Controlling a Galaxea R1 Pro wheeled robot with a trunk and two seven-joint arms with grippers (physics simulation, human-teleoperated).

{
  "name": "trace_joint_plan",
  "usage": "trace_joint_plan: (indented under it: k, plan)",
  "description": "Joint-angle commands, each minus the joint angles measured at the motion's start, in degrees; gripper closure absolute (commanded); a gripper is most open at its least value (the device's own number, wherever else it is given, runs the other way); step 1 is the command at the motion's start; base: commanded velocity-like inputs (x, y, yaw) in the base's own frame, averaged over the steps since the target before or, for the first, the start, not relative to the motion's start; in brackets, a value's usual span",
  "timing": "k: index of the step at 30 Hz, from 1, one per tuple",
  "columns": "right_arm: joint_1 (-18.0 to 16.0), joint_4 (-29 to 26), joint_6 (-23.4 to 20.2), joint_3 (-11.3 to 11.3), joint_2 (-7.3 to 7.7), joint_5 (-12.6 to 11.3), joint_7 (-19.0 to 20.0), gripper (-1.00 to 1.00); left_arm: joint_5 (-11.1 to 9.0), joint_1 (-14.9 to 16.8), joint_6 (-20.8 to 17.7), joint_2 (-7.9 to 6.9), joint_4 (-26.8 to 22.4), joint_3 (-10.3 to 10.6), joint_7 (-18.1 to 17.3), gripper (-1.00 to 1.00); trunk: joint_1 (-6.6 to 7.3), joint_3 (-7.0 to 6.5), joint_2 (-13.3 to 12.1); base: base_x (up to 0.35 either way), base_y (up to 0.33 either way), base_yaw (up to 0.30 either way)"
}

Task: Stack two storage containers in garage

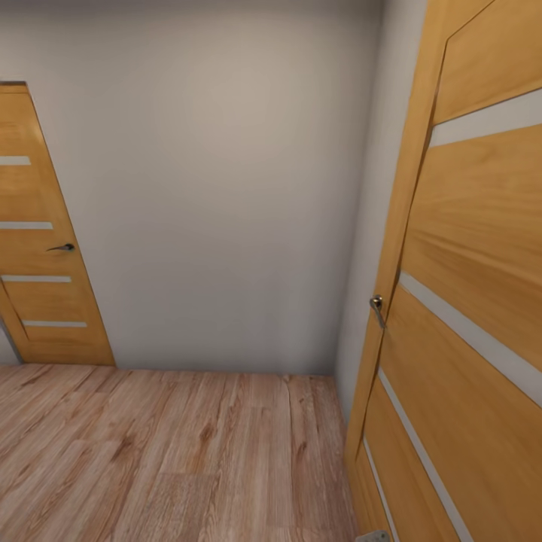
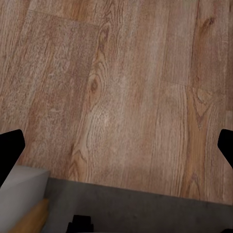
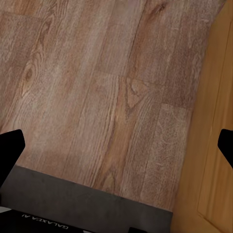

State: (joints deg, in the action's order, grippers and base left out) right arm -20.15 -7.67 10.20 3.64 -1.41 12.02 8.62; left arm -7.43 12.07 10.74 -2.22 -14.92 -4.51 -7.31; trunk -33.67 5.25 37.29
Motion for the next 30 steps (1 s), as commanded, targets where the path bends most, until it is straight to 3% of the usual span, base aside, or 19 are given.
trace_joint_plan:
  k: [1,11,30]
  plan:
    - [-0.04,0.03,0.17,0.41,-0.04,0.46,0.17,-1.0,-0.48,0.06,0.05,0.02,0.07,-0.41,-0.6,-1.0,-0.02,0.1,0.07,0.105,0.0,0.0]
    - [-0.06,0.03,0.17,0.45,-0.02,0.46,0.17,-1.0,-0.48,0.06,0.04,0.02,0.07,-0.41,-0.6,-1.0,-0.02,0.1,0.07,0.224,0.0,0.0]
    - [-0.04,0.03,0.17,0.45,0.0,0.46,0.17,-1.0,-0.48,0.06,0.07,0.02,0.07,-0.41,-0.6,-1.0,-0.02,0.1,0.07,0.011,0.0,0.0]
